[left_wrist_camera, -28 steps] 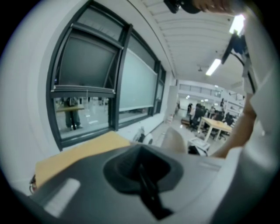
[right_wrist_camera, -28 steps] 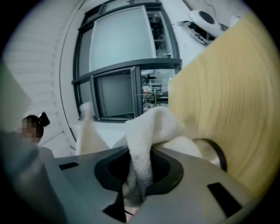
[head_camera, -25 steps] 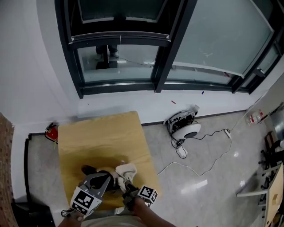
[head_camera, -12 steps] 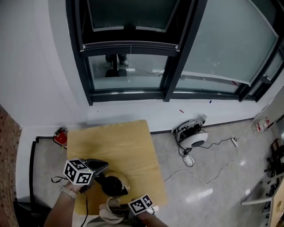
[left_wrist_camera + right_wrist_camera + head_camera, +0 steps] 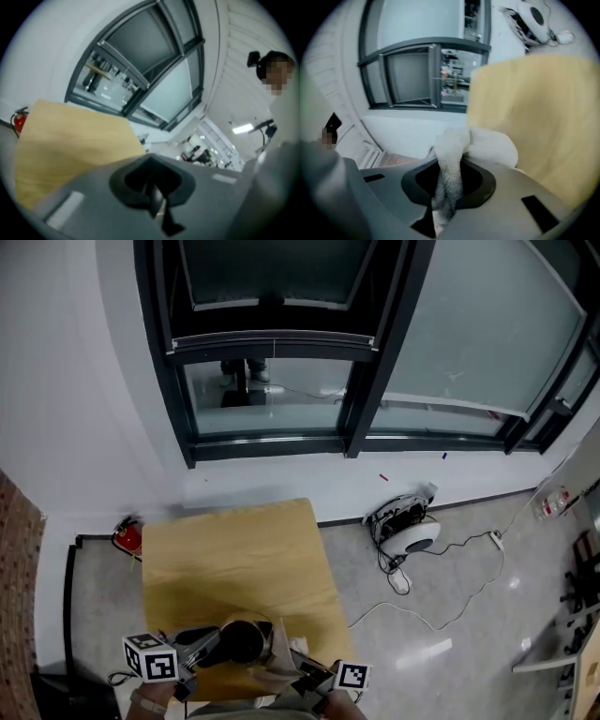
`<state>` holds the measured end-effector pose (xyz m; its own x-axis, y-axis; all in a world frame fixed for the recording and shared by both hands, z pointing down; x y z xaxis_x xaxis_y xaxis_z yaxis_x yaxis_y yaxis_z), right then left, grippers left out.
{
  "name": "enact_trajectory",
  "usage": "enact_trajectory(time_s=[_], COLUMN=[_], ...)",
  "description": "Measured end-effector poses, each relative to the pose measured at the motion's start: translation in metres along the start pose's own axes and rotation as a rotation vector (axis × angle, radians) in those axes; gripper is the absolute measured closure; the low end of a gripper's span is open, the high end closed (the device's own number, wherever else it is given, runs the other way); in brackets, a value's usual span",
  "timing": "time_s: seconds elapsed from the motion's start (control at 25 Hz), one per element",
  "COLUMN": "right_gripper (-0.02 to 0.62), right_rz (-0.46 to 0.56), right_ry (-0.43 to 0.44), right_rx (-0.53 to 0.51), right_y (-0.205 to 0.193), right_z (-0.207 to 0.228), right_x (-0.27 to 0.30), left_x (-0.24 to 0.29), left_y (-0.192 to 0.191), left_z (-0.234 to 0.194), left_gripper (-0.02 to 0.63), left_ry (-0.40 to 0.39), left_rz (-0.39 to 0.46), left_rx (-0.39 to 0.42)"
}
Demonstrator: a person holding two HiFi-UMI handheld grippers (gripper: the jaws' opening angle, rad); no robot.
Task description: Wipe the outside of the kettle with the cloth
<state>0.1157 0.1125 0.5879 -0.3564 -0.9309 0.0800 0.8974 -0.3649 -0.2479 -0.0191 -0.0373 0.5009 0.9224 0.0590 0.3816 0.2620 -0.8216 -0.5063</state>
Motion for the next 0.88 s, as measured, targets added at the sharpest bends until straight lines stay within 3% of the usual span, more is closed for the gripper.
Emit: enact_trajectory(time_s=[0.08, 0.16, 0.2, 0.28, 0.32, 0.36, 0.4, 0.48, 0.52, 0.56, 0.6, 0.68, 0.72, 0.76, 0.88], right_gripper=[0.526, 0.526, 0.526, 0.526, 0.526, 0.526, 0.526, 0.526, 0.526, 0.526, 0.526, 0.526, 0.526, 0.526, 0.526], right_rz=[0.098, 0.101, 0.083, 0.093, 0.128, 0.167, 0.202, 0.255, 0.266, 0.265, 0.258, 0.244, 0.242, 0.240, 0.208], right_ry=[0.106, 0.131, 0.090, -0.104, -0.183, -0.194, -0.134, 0.087, 0.145, 0.116, 0.011, -0.234, -0.271, -0.226, 0.063], right_rx=[-0.140, -0.192, -0.169, 0.036, 0.148, 0.185, 0.143, -0.008, -0.056, -0.067, -0.022, 0.207, 0.279, 0.251, -0.134], right_y=[0.034, 0.042, 0.035, 0.019, 0.015, 0.015, 0.019, 0.025, 0.023, 0.018, 0.013, 0.000, -0.002, 0.002, 0.024], right_z=[-0.034, -0.036, -0.016, 0.052, 0.076, 0.077, 0.058, -0.001, -0.015, -0.006, 0.023, 0.096, 0.109, 0.095, 0.002], right_x=[0.007, 0.032, 0.043, 0.049, 0.048, 0.049, 0.049, 0.050, 0.049, 0.048, 0.046, 0.041, 0.040, 0.042, 0.055], left_x=[-0.002, 0.015, 0.025, 0.040, 0.045, 0.047, 0.048, 0.047, 0.046, 0.044, 0.044, 0.044, 0.045, 0.046, 0.048], left_y=[0.018, 0.023, 0.020, 0.010, 0.005, 0.002, 0.000, 0.003, 0.005, 0.007, 0.008, 0.007, 0.004, 0.002, 0.001], left_z=[0.023, 0.038, 0.040, 0.042, 0.043, 0.043, 0.043, 0.041, 0.040, 0.038, 0.037, 0.038, 0.039, 0.041, 0.042], left_gripper=[0.620, 0.620, 0.620, 0.620, 0.620, 0.620, 0.620, 0.620, 0.620, 0.620, 0.618, 0.618, 0.618, 0.618, 0.618], left_ry=[-0.044, -0.044, 0.001, 0.105, 0.133, 0.145, 0.149, 0.141, 0.131, 0.125, 0.123, 0.123, 0.127, 0.138, 0.166], left_rz=[0.171, 0.203, 0.179, 0.123, 0.096, 0.074, 0.060, 0.058, 0.068, 0.080, 0.089, 0.085, 0.076, 0.067, 0.056], left_rx=[0.027, 0.142, 0.244, 0.463, 0.539, 0.579, 0.588, 0.557, 0.531, 0.510, 0.501, 0.509, 0.524, 0.551, 0.621])
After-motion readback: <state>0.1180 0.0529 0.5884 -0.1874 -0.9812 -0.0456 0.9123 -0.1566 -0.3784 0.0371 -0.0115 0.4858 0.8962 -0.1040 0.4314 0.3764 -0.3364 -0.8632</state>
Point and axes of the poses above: the fingertips, and each gripper's own axes: x forward along the fingers, z to its right, y out of its top, the point moved 3 cm from there along -x, backward along the fingers, and after that the axes turned 10 degrees about -x, right-handed, at the moved point
